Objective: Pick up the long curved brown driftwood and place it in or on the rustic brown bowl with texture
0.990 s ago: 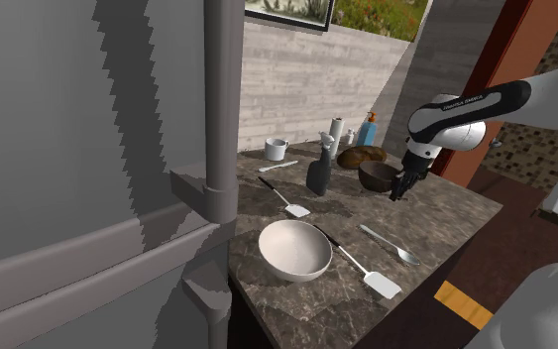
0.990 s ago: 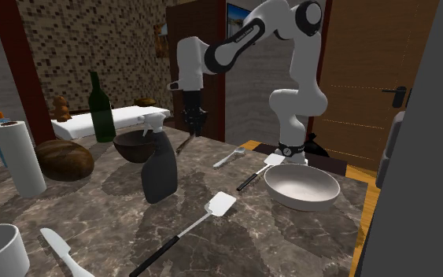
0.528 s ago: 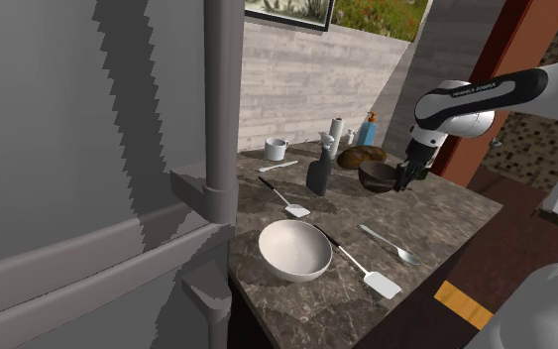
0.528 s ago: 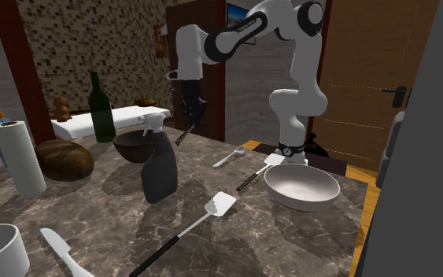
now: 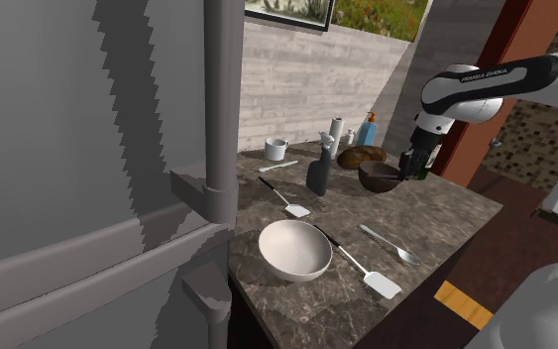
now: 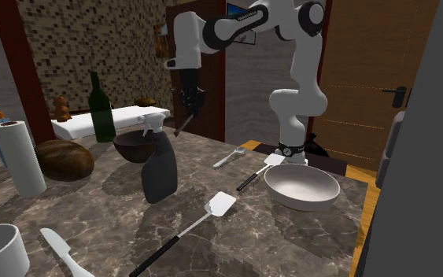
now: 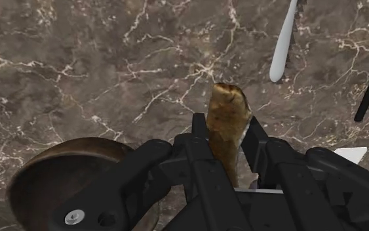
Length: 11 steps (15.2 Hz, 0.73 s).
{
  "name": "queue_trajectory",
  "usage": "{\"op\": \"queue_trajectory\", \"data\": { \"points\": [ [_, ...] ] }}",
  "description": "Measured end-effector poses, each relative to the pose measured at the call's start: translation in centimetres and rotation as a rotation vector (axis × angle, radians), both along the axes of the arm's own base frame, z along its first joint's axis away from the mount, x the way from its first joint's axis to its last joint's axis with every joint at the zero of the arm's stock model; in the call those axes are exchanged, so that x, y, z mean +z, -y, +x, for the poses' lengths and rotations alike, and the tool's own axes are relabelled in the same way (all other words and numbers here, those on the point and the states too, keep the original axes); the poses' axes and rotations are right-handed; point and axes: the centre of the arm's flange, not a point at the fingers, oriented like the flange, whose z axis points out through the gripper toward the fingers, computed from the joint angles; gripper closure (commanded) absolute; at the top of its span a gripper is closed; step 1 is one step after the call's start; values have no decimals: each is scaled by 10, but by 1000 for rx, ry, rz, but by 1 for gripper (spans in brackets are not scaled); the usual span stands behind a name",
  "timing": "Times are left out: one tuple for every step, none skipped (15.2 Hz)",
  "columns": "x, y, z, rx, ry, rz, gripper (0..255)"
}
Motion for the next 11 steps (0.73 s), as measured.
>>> {"op": "queue_trajectory", "data": {
  "points": [
    [2,7,4,0,0,0,255],
    [0,16,11,-1,0,1,255],
    [3,28,16,-2,-1,1,255],
    [4,40,23,-2,0,1,255],
    [5,52,29,-2,-1,1,255],
    [5,63,37,-2,-1,1,255],
    [7,77,44,-2,-1,0,255],
    [9,84,55,-2,-1,0,255],
    [8,96,60,-3,-1,0,255],
    [9,107,66,-2,-1,0,255],
    [10,119,74,-3,-1,-1,255]
  ]
}}
